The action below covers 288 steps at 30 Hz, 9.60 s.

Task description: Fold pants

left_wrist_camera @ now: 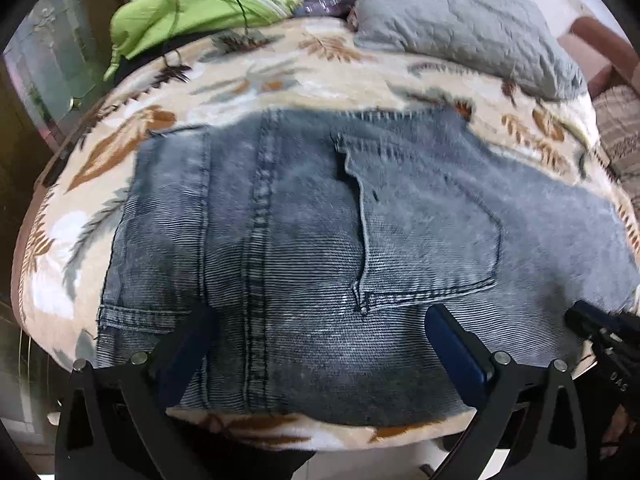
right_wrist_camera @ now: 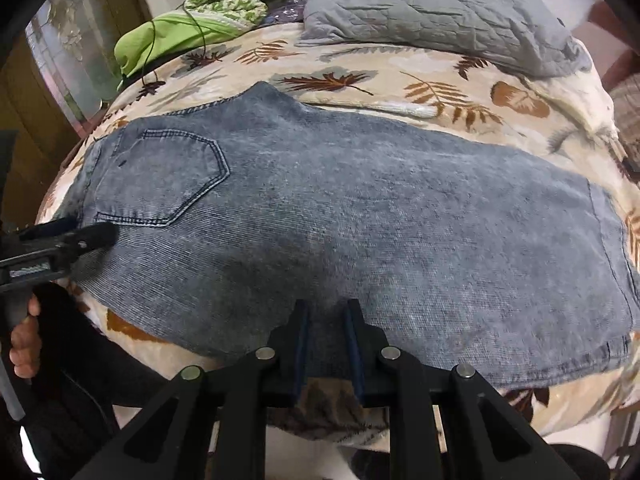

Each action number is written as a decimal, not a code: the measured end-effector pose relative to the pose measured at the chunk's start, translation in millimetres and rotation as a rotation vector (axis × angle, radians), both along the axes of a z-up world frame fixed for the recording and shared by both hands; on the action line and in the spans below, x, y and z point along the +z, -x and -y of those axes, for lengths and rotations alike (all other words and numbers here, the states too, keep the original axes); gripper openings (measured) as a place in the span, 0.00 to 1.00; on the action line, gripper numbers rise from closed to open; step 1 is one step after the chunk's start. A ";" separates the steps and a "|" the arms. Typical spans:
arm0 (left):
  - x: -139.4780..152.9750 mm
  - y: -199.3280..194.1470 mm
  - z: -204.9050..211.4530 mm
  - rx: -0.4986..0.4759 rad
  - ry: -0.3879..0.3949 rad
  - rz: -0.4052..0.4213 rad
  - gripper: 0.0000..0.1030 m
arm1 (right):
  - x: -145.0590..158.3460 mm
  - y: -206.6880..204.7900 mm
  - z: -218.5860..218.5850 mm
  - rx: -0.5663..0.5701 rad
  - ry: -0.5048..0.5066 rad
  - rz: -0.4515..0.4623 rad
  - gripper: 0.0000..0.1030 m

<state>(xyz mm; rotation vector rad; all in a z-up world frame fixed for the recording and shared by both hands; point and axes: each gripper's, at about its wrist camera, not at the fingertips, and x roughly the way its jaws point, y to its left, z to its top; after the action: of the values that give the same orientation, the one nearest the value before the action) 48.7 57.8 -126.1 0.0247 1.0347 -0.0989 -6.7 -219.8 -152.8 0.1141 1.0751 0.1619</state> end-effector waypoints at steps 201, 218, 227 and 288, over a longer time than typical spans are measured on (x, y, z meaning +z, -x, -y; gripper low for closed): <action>7.2 -13.2 -44.1 0.269 -0.063 0.031 1.00 | 28.7 -12.3 -35.7 0.246 -0.019 0.311 0.21; -10.9 -24.6 -53.0 0.298 -0.026 -0.038 1.00 | 1.5 -12.2 -60.1 0.339 0.068 0.206 0.22; -14.0 -27.6 -52.1 0.295 -0.058 -0.014 1.00 | 2.0 -5.0 -67.6 0.403 0.049 0.195 0.22; -22.5 -1.1 30.3 0.115 -0.166 -0.027 1.00 | -4.7 -15.9 39.2 0.099 -0.049 0.120 0.23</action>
<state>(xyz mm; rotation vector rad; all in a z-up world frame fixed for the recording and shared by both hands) 49.8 27.6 -148.6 0.1150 1.0674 0.0919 9.2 -259.0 -157.5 0.0946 0.9582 0.2810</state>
